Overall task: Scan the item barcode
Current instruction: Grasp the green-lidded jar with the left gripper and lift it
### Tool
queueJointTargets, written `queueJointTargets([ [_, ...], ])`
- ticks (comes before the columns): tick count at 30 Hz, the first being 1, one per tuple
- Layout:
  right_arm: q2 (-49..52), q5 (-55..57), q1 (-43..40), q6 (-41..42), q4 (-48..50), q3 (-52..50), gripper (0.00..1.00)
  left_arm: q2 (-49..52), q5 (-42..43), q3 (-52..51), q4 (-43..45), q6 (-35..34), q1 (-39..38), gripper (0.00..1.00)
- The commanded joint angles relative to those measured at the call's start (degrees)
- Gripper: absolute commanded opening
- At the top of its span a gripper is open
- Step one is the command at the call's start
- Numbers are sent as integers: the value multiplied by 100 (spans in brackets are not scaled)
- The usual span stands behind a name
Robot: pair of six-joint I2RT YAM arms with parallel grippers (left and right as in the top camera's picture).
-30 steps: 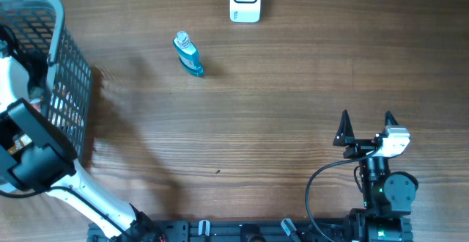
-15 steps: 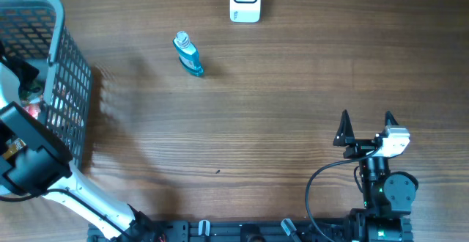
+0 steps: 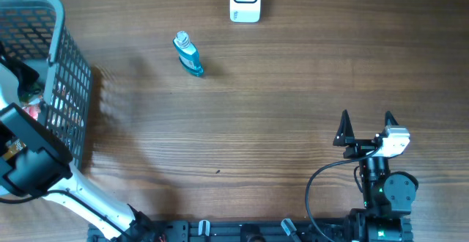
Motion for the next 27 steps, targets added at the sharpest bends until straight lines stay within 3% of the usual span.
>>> queueJointTargets([
  [1,-9,-50,17,-50,13,-7,100,-566,118,-26,-120,13,37,54],
  [10,-9,-48,17,-52,13,-7,100,-2647,702,-26,-511,-13,37,58],
  [18,-9,-50,17,-55,13,-7,100,-4551,2632,-26,-761,-317,-153,58],
  [21,-9,-48,17,-52,13,-7,100,-4793,2916,-26,-763,-466,-752,59],
  [27,-9,-50,17,-52,13,-7,100,-4625,2702,-26,-739,-417,-2922,58],
])
